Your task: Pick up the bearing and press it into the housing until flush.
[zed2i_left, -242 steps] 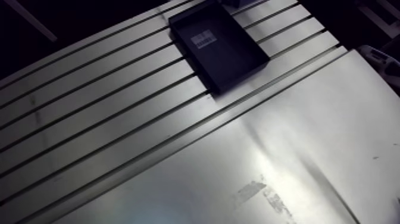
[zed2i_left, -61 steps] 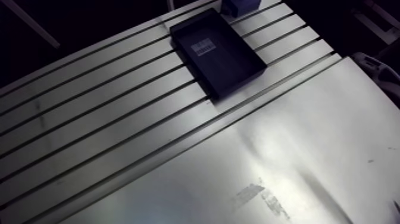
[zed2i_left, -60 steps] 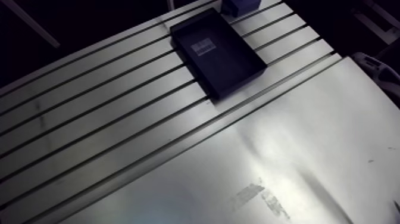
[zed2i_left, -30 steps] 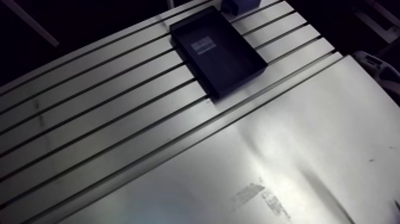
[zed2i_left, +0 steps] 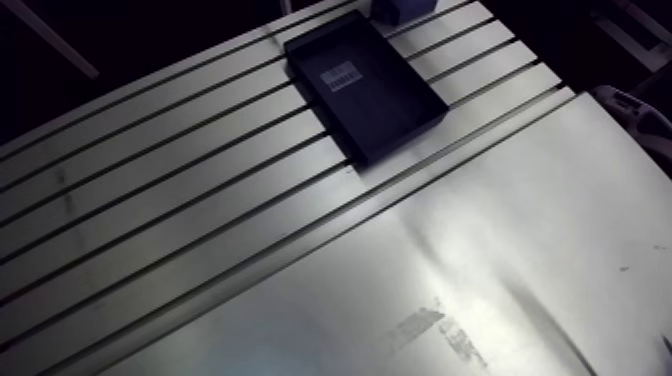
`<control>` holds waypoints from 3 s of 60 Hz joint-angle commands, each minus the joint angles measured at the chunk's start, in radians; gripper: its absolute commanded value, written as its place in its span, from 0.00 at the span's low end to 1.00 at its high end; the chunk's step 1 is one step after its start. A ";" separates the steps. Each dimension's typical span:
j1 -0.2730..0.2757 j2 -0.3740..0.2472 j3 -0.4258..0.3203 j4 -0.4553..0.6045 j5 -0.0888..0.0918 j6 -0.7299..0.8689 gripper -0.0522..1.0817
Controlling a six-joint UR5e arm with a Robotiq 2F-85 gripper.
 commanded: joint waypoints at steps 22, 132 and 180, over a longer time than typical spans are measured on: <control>-0.001 0.002 0.013 -0.014 0.001 -0.004 1.00; 0.001 0.017 0.018 -0.042 -0.001 -0.018 1.00; -0.001 0.017 0.032 -0.042 -0.002 -0.020 1.00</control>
